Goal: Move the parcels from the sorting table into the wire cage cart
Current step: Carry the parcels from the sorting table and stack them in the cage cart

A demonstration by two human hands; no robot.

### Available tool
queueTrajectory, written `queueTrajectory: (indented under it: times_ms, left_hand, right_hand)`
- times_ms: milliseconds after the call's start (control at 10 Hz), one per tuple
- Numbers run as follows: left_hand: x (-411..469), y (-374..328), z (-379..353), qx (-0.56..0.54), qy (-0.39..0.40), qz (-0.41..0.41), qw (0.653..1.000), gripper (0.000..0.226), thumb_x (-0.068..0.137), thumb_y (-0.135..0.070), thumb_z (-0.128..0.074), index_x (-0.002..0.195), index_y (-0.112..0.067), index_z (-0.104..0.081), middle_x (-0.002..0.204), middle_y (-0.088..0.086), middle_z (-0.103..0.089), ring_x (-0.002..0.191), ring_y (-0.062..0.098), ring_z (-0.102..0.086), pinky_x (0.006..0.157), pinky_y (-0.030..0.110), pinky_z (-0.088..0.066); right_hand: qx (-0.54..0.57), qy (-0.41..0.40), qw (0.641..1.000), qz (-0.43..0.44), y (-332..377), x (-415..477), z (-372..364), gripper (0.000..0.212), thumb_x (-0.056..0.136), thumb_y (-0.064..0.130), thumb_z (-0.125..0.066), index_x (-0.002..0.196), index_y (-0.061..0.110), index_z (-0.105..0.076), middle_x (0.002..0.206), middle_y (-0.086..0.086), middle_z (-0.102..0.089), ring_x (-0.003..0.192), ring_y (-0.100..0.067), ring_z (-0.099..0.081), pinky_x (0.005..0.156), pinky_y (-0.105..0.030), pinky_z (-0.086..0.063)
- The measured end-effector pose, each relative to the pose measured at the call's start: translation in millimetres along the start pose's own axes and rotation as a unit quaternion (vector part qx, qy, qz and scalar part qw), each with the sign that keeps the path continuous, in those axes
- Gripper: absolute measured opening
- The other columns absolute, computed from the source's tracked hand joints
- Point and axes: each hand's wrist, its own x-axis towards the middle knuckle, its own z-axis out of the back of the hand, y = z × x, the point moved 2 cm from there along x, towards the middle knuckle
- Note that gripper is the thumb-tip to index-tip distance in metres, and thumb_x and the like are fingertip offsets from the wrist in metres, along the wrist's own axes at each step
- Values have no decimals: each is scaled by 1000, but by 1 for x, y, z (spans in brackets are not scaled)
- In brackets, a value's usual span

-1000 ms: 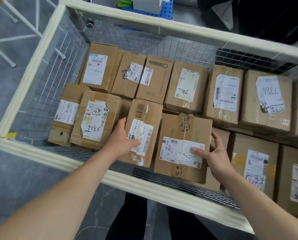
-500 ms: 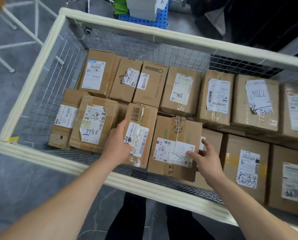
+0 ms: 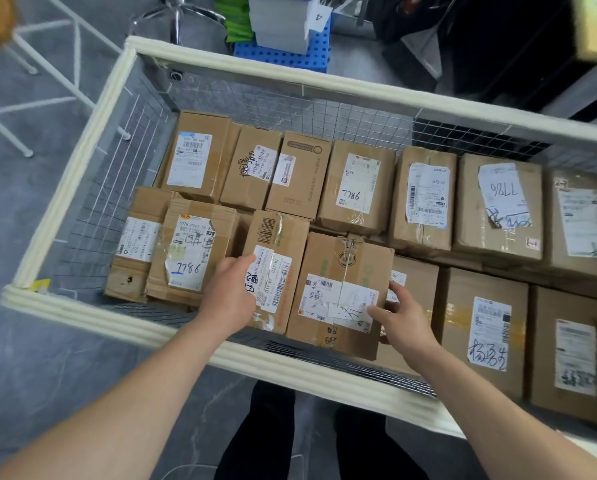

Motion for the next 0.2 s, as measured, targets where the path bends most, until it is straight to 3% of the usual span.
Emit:
queueTrajectory:
  times_ms: [200]
  left_hand:
    - [-12,-17,15,66,5,-31,997,73,89,-10,-69,153,-19,-35,151,-1,-34,118,19,-55,93,28,-49]
  right_hand:
    - [-72,-44,996,22,21,-25,14,71,96,26,-69,156,26,-32,149,-11,-50,135,-27,-49,101,-44,-50]
